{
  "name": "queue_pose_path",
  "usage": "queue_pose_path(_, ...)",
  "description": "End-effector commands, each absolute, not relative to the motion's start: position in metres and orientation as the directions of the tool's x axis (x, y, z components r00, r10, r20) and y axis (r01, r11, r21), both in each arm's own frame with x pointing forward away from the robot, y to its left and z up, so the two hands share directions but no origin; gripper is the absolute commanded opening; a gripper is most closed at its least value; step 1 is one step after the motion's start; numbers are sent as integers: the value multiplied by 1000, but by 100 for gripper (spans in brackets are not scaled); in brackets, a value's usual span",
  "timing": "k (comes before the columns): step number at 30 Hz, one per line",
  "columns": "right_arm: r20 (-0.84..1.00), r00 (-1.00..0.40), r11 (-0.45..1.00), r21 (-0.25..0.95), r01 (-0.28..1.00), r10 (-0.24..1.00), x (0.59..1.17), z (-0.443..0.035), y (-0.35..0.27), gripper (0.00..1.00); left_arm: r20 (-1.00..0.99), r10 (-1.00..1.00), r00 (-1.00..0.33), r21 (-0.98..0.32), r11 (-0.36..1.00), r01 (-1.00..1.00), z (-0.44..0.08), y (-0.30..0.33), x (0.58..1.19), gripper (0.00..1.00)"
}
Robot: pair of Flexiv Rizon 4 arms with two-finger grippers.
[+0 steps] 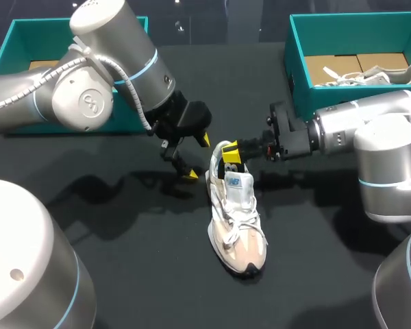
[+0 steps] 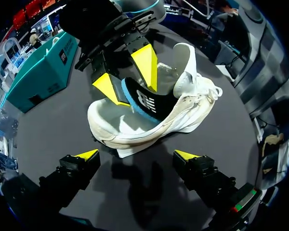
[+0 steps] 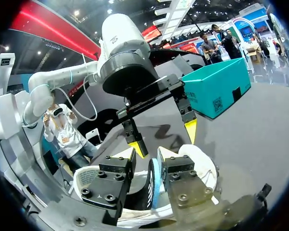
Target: Take the shoe out of the shoebox, open the shoe tongue, remove and reinsert the insole, then place the shoe into the shoebox
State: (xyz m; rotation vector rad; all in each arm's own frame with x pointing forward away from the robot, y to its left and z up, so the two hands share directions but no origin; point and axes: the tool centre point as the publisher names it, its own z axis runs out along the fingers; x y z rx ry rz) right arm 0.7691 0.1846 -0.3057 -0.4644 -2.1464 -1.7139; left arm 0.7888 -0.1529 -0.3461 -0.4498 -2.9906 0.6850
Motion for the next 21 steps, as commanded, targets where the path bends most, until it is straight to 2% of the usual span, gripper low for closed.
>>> queue_pose_path(1, 474, -879, 215, 854, 473, 53, 767, -303, 175, 31, -28, 297, -955, -432, 858, 279, -337, -145, 789, 100)
queue_pose_path(21, 603, -768, 250, 726, 641, 218, 773, -308, 110, 30, -32, 384, -923, -339, 864, 372, -310, -89, 794, 100)
